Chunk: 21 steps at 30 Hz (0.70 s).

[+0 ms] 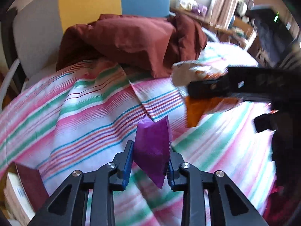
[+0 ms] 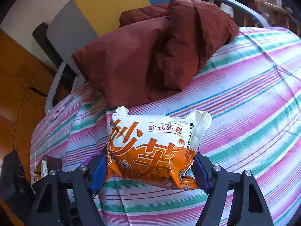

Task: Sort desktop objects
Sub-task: 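Carry the orange muffin bag and purple packet over the gold tray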

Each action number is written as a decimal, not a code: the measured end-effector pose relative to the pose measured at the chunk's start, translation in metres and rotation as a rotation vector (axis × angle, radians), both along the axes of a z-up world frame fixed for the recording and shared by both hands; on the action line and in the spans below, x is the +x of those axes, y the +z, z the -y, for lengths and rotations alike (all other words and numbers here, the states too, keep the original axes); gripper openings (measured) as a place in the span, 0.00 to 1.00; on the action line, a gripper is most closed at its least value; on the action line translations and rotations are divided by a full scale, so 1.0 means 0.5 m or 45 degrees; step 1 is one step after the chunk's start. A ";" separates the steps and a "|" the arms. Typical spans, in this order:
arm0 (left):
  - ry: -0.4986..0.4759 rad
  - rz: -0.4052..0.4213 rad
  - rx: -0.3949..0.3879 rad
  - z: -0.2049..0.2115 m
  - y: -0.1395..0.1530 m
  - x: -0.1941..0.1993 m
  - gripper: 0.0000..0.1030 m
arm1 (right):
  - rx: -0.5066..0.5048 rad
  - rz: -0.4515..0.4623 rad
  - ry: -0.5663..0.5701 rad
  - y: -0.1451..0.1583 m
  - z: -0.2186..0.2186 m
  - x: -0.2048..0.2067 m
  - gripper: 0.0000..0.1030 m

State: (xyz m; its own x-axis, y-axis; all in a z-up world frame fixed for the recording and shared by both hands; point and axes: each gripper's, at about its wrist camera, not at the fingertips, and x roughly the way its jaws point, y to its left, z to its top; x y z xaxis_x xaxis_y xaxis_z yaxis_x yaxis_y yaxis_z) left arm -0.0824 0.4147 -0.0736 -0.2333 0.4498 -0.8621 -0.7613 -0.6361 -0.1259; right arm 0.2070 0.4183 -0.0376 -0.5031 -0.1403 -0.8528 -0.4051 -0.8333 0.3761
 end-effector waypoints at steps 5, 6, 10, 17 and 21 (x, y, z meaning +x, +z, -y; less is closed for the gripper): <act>0.066 -0.006 0.128 0.069 0.073 0.028 0.29 | -0.006 -0.067 0.071 0.019 0.021 0.002 0.75; 0.075 -0.014 0.142 0.083 0.085 0.034 0.29 | -0.005 -0.078 0.086 0.022 0.026 0.003 0.75; 0.141 -0.040 0.198 0.158 0.132 0.049 0.29 | -0.028 -0.154 0.175 0.041 0.057 0.002 0.75; 0.326 -0.119 0.232 0.313 0.166 0.055 0.29 | -0.025 -0.292 0.456 0.092 0.182 0.009 0.75; 0.453 -0.150 0.219 0.423 0.169 0.058 0.29 | -0.004 -0.320 0.645 0.105 0.279 0.014 0.75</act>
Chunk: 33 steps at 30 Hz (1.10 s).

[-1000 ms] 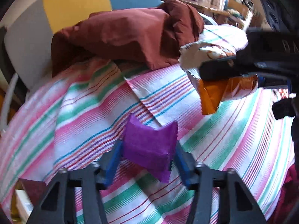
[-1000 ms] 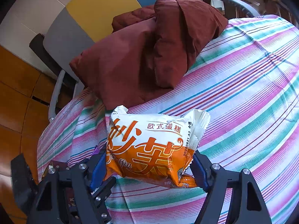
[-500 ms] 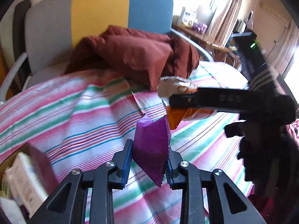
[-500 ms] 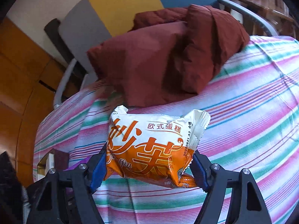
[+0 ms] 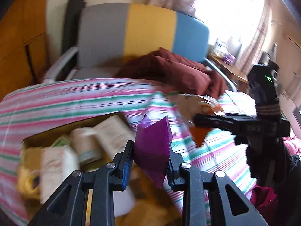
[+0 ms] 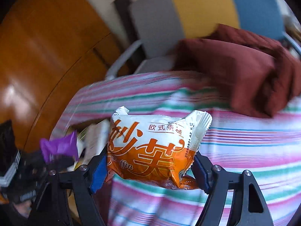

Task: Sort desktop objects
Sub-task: 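Carry the orange muffin bag and purple packet over the gold tray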

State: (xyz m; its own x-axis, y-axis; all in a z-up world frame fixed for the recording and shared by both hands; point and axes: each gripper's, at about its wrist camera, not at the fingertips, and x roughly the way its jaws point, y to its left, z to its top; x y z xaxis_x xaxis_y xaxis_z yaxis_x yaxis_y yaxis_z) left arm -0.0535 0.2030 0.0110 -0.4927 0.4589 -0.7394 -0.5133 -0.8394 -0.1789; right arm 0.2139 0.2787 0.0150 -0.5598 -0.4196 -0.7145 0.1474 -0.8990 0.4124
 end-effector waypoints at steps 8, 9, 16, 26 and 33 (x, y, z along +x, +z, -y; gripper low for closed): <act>0.123 -0.017 0.007 0.157 -0.015 0.050 0.29 | 0.062 -0.112 0.351 0.042 0.200 0.046 0.75; 0.127 -0.012 0.008 0.167 -0.018 0.057 0.29 | 0.085 -0.117 0.383 0.043 0.219 0.053 0.75; 0.138 -0.026 -0.030 0.214 -0.053 0.109 0.29 | 0.218 -0.067 0.515 -0.008 0.338 0.066 0.75; 0.236 -0.049 -0.085 0.243 -0.079 0.108 0.29 | 0.277 -0.034 0.492 -0.058 0.381 0.059 0.75; 0.312 -0.009 -0.148 0.256 -0.114 0.087 0.30 | 0.351 0.002 0.524 -0.095 0.409 0.062 0.75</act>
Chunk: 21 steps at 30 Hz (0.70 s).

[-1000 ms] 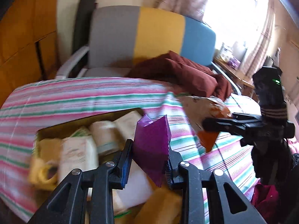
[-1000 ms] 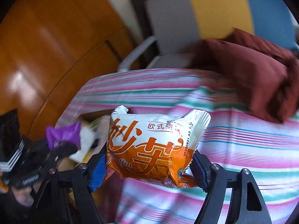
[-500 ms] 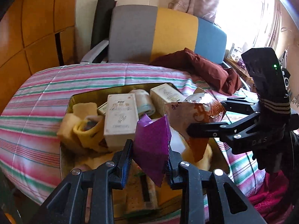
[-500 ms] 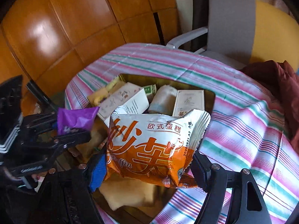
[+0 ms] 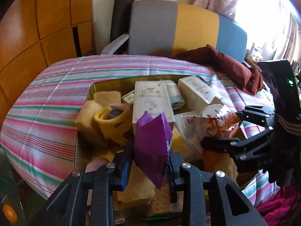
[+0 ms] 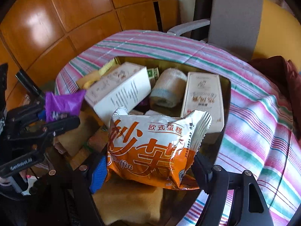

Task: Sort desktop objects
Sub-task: 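Carry the orange muffin bag and purple packet over the gold tray, then open the right gripper to drop the muffin bag while the left releases the purple packet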

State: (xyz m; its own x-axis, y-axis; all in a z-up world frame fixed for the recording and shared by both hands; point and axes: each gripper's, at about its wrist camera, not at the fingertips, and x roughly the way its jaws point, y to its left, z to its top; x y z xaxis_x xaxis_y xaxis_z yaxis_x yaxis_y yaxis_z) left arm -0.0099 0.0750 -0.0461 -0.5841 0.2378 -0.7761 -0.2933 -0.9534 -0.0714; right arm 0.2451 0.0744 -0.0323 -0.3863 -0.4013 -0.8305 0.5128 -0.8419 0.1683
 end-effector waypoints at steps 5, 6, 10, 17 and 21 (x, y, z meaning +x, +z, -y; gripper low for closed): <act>0.032 0.028 -0.030 -0.006 -0.021 -0.008 0.30 | 0.010 -0.018 0.002 -0.003 0.004 0.000 0.76; 0.033 0.025 -0.039 -0.008 -0.022 -0.008 0.30 | 0.009 -0.017 0.000 -0.005 0.003 -0.001 0.77; 0.039 0.013 -0.059 -0.014 -0.023 -0.002 0.35 | 0.005 -0.030 -0.011 -0.002 0.001 -0.002 0.78; 0.051 0.020 -0.055 -0.014 -0.020 -0.004 0.47 | -0.046 -0.076 -0.025 0.026 -0.009 0.001 0.79; 0.067 0.029 -0.059 -0.011 -0.019 -0.003 0.52 | -0.063 -0.097 -0.033 0.040 -0.013 0.003 0.79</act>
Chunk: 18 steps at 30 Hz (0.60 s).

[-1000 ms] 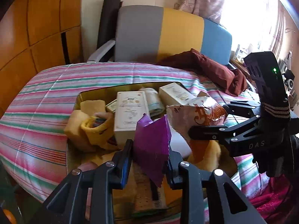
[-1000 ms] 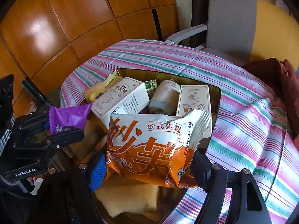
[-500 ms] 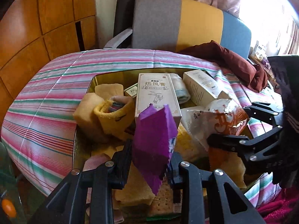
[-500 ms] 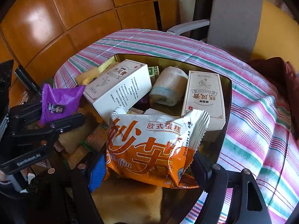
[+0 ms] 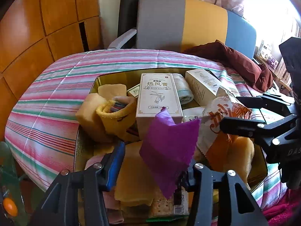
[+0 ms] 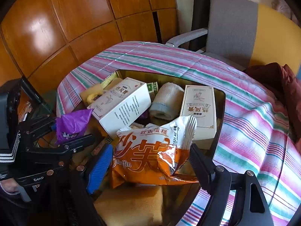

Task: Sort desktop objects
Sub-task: 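Open the right gripper to drop the muffin bag while the left releases the purple packet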

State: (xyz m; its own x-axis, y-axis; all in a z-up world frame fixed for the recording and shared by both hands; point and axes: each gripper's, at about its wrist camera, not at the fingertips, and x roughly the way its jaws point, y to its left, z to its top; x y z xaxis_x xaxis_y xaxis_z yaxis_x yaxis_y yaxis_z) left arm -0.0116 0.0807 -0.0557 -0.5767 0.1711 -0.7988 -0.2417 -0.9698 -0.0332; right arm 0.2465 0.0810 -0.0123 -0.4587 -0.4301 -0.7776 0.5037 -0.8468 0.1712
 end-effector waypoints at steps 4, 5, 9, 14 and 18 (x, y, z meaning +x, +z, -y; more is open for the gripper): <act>-0.001 -0.024 0.047 0.010 0.016 0.013 0.54 | 0.017 -0.023 0.002 0.007 0.000 0.003 0.78; -0.005 -0.035 0.063 0.014 0.021 0.018 0.54 | 0.021 -0.031 0.003 0.008 0.000 0.005 0.77; -0.018 -0.096 0.128 0.037 0.042 0.044 0.55 | 0.024 -0.061 0.001 0.018 -0.001 0.011 0.73; -0.028 -0.115 0.152 0.057 0.033 0.054 0.53 | 0.074 -0.080 0.028 0.012 0.008 0.017 0.62; -0.032 -0.049 0.156 0.040 0.006 0.027 0.44 | 0.087 -0.100 0.033 0.007 0.011 0.015 0.61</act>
State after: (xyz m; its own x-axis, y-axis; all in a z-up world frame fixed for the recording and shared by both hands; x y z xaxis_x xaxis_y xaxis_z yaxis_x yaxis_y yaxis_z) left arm 0.0020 0.0609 -0.0528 -0.6010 0.2809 -0.7482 -0.2694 -0.9526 -0.1411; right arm 0.2540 0.0753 -0.0089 -0.5091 -0.3897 -0.7675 0.5353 -0.8416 0.0723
